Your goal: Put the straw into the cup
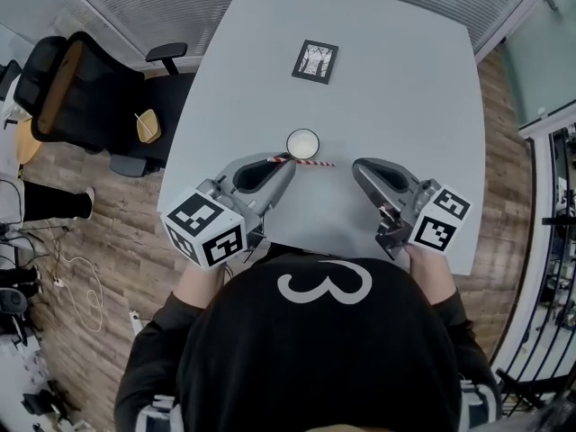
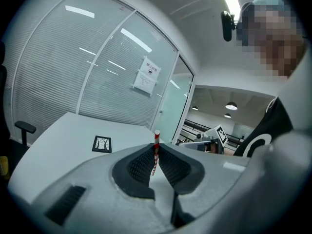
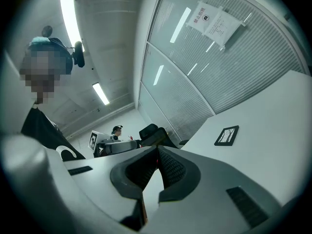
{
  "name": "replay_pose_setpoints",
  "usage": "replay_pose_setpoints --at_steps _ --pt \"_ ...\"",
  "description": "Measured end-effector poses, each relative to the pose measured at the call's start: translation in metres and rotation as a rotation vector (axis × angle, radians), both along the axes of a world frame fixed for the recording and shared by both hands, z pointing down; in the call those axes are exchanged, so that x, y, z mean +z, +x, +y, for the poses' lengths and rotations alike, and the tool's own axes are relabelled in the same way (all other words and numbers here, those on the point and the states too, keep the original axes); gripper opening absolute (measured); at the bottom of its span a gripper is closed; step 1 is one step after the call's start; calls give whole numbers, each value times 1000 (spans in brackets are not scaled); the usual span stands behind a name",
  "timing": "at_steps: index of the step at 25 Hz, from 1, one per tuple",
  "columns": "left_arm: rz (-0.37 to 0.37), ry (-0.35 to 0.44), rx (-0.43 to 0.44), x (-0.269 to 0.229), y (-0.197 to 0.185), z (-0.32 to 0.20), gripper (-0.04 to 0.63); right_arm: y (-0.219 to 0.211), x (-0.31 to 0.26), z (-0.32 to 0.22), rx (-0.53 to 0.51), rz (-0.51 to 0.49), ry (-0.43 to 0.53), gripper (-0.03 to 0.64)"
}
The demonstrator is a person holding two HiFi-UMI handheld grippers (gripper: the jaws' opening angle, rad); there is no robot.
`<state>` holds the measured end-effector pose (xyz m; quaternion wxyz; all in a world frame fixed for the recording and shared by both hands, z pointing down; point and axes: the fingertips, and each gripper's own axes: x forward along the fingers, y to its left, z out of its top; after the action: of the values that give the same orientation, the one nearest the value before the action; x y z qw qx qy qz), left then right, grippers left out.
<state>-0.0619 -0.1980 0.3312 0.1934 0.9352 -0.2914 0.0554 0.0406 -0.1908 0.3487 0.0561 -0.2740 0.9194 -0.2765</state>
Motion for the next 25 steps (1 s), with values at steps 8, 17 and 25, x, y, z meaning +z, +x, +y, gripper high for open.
replay_pose_setpoints --at_steps 8,17,25 --pt "-13 -42 29 22 -16 -34 35 -15 18 -23 35 11 -44 14" --pt "-33 -61 50 39 -26 -65 35 -22 40 -42 67 28 -105 14" --pt "-48 -97 74 62 -32 -80 35 -26 54 -53 107 25 -131 14"
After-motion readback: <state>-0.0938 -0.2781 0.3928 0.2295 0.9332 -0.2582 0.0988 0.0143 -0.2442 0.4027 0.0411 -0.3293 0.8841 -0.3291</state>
